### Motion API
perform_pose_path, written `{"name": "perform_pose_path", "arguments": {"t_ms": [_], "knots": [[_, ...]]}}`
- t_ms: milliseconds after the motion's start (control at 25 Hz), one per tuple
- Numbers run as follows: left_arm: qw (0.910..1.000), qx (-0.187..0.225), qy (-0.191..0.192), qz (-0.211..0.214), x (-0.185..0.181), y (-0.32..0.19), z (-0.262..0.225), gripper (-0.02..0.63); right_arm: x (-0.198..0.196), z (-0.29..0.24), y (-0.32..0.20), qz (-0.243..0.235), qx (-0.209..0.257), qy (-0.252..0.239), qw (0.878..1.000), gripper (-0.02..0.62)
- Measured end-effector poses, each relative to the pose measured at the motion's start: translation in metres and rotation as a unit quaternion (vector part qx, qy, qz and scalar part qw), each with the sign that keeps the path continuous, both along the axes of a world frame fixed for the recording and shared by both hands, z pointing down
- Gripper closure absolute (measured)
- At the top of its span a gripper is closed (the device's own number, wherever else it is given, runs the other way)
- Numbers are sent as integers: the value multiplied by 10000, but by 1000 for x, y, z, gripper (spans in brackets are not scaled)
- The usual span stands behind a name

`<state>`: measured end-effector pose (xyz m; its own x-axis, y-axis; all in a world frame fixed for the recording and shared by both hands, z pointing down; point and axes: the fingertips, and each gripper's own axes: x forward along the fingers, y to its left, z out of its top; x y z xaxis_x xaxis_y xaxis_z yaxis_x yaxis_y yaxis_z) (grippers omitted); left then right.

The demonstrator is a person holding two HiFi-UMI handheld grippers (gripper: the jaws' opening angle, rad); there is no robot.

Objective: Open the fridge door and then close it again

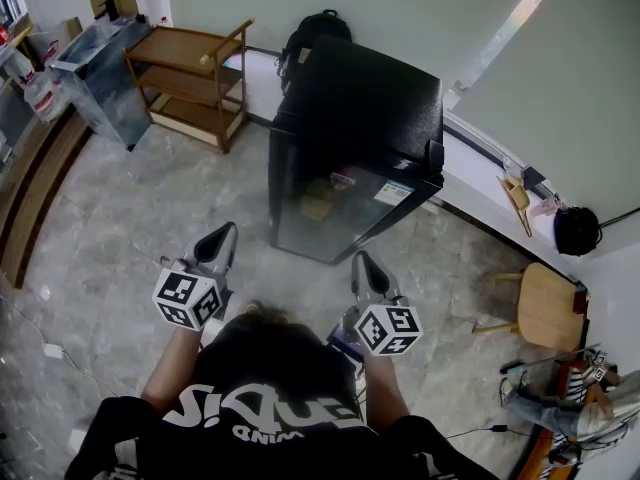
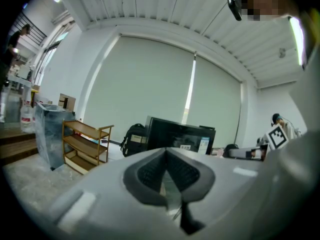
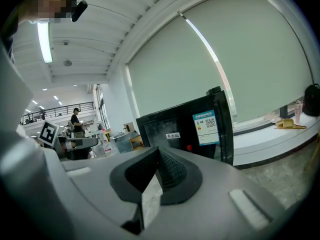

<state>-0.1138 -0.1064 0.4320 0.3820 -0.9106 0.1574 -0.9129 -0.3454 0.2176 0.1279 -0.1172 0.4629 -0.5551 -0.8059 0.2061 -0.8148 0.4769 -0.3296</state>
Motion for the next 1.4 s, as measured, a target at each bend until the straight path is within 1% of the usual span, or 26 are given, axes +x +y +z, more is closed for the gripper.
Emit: {"name": "perform_pose_path", "arguments": {"t_ms": [120,200,280,360,480,640,920,1080,1280,1400], "knots": [[9999,-11,100,89,-2,-7,-2,603,-2,-3,-6,69,1,-38,10000,598],[9998,-25,174,108,-4,-14,0,563,-4,-3,-11,89,11,-42,10000,598],[9997,-47,208,88,-8,-19,3,548,-6,0,-16,113,1,-43,9999,598],[9996,-76,241,106,-12,-25,7,517,-9,3,-21,134,-27,-33,9999,598],[9992,-181,256,256,-13,-36,13,456,-13,6,-30,164,-41,-18,9999,598],[9977,-385,326,452,-11,-48,24,422,-17,3,-39,175,-11,19,9998,598],[9940,-627,51,891,-6,-70,48,417,-21,0,-48,238,10,87,9997,598],[9922,-710,-75,1026,-2,-87,62,417,-26,1,-53,207,-14,101,9997,598],[9884,-849,-377,1198,3,-109,83,416,-31,1,-59,206,-16,124,9997,598],[9863,-943,-493,1263,6,-123,96,411,-31,0,-62,234,-11,132,9996,598]]}}
